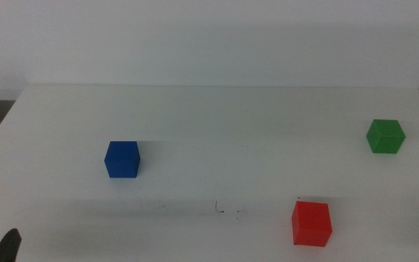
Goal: Stack red cubes first, then green, then blue cubes in a specific spot.
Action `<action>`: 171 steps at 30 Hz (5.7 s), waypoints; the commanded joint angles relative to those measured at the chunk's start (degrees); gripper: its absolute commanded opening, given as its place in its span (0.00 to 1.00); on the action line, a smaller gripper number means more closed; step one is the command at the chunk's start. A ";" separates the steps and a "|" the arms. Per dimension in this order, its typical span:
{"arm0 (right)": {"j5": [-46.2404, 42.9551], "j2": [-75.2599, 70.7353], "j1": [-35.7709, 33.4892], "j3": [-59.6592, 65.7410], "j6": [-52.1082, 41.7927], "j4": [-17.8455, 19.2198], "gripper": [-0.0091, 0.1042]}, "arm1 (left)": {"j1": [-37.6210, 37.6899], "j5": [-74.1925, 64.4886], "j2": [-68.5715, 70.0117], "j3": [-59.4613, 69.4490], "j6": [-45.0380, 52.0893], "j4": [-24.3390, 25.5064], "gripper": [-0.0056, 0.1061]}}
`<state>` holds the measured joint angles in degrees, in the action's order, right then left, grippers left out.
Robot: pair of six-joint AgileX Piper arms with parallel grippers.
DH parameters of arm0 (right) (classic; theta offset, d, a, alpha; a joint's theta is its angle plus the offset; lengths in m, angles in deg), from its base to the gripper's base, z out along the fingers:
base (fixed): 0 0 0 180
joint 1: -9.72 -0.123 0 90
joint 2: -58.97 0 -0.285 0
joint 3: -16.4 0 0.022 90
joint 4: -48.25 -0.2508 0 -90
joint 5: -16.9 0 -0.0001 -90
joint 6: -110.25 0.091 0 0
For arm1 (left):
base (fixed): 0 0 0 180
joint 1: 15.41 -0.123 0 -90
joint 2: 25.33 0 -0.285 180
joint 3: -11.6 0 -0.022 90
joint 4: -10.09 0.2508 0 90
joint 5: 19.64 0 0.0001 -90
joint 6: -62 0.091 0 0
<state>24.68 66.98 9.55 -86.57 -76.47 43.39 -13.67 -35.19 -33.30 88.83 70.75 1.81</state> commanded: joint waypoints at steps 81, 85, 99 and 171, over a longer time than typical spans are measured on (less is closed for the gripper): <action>47.77 102.41 -34.64 -64.55 53.76 15.44 0.08 | -0.01 0.76 0.18 -0.02 -0.08 -0.14 0.89; 54.74 103.01 -37.21 -73.56 53.19 16.64 0.08 | -0.01 0.90 0.18 -0.02 -0.08 -0.14 0.89; 60.63 120.98 -44.52 -99.90 53.16 16.28 0.08 | -0.01 0.90 0.18 -0.02 -0.08 -0.14 0.89; 40.08 116.86 4.58 -93.75 3.75 7.41 0.89 | -0.01 1.07 0.18 -0.02 -0.08 -0.14 0.89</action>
<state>65.25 183.05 13.65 -179.18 -72.15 50.92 -13.67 -34.84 -33.30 88.83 70.75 1.81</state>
